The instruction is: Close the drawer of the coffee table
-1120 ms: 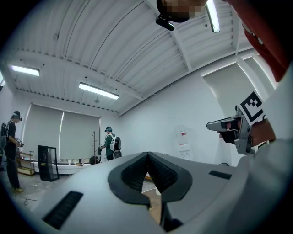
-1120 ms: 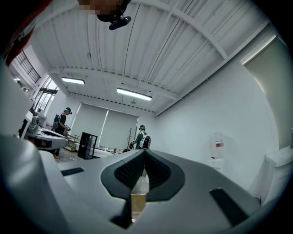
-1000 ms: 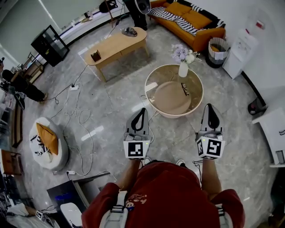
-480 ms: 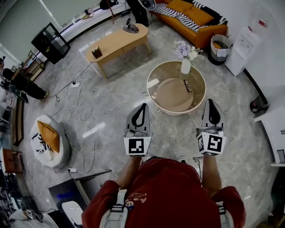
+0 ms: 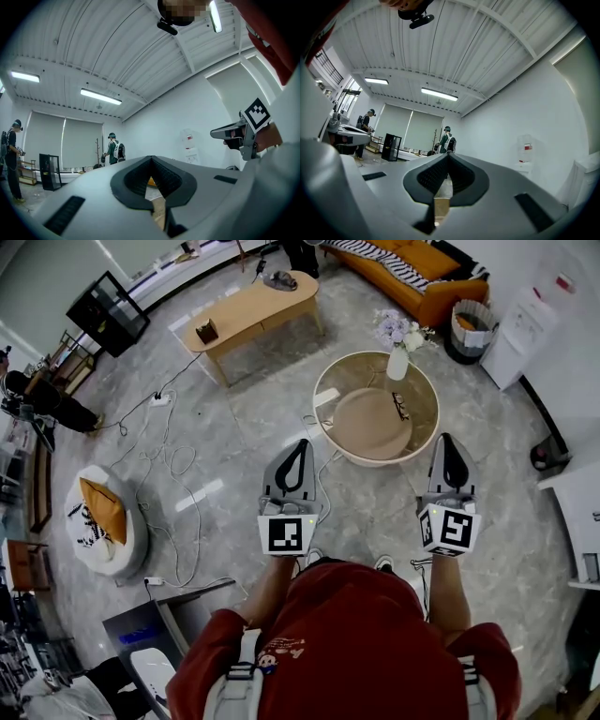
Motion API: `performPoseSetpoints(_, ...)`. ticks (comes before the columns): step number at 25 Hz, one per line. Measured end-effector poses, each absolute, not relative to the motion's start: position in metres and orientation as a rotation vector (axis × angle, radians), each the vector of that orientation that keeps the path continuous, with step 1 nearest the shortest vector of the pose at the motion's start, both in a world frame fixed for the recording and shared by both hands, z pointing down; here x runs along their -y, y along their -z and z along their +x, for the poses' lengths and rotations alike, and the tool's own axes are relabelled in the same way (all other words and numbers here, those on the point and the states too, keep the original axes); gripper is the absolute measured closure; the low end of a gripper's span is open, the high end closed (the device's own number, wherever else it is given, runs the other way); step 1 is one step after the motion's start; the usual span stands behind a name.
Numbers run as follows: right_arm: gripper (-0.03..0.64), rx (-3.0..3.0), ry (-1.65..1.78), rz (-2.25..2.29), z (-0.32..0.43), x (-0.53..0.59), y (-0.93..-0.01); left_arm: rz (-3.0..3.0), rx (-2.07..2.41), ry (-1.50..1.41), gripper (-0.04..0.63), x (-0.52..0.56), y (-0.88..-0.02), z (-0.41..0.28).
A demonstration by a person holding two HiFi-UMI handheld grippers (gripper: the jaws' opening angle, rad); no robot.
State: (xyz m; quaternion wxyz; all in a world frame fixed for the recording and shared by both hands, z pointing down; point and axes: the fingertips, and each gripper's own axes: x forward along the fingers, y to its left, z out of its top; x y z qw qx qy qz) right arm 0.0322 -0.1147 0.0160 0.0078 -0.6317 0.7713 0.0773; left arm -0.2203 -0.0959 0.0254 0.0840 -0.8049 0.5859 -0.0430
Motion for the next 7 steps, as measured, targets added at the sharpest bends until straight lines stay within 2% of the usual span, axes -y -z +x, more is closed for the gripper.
performPoseSetpoints(7, 0.595, -2.429, -0.24, -1.969, 0.0288, 0.1159, -0.0243, -2.397, -1.745, 0.153, 0.583, 0.0963, -0.0343, -0.2192)
